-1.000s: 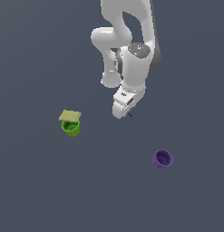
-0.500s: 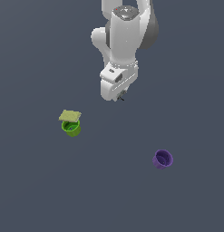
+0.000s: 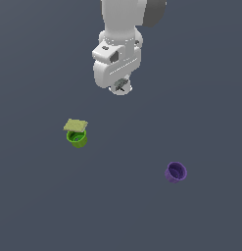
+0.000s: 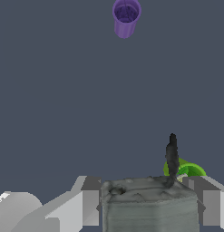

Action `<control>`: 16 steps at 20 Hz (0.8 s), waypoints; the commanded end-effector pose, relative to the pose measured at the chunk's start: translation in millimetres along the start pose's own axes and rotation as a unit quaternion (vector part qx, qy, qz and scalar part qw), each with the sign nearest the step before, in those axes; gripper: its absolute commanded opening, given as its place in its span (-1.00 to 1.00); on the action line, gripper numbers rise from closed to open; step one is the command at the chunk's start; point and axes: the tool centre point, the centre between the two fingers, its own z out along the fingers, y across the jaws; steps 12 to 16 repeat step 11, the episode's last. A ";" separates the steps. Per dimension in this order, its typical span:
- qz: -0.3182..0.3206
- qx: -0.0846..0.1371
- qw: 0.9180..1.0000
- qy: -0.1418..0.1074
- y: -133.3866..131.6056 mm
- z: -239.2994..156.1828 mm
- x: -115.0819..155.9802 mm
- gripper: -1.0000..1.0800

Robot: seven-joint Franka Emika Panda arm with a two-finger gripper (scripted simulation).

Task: Pick up a designated object from a clutter of objects.

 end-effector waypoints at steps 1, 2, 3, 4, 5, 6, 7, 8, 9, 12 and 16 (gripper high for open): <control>0.000 0.000 1.000 0.000 2.4 -13.6 -8.1 -1.00; 0.000 0.000 1.000 -0.001 3.3 -17.9 -10.5 -1.00; 0.000 0.000 1.000 -0.001 4.2 -21.8 -12.7 -1.00; 0.000 0.000 1.000 -0.001 5.0 -25.2 -14.5 -1.00; 0.000 0.000 1.000 -0.001 5.8 -28.2 -16.1 -1.00; 0.000 0.000 1.000 -0.001 6.5 -30.7 -17.4 -1.00; 0.000 0.000 1.000 -0.001 7.1 -32.8 -18.5 -1.00; 0.000 -0.001 1.000 -0.001 7.6 -34.4 -19.3 -1.00; 0.000 -0.001 1.000 -0.001 8.0 -35.6 -19.9 -1.00; 0.000 -0.001 1.000 -0.002 8.2 -36.5 -20.2 -1.00; 0.000 -0.001 1.000 -0.002 8.2 -36.5 -20.2 -1.00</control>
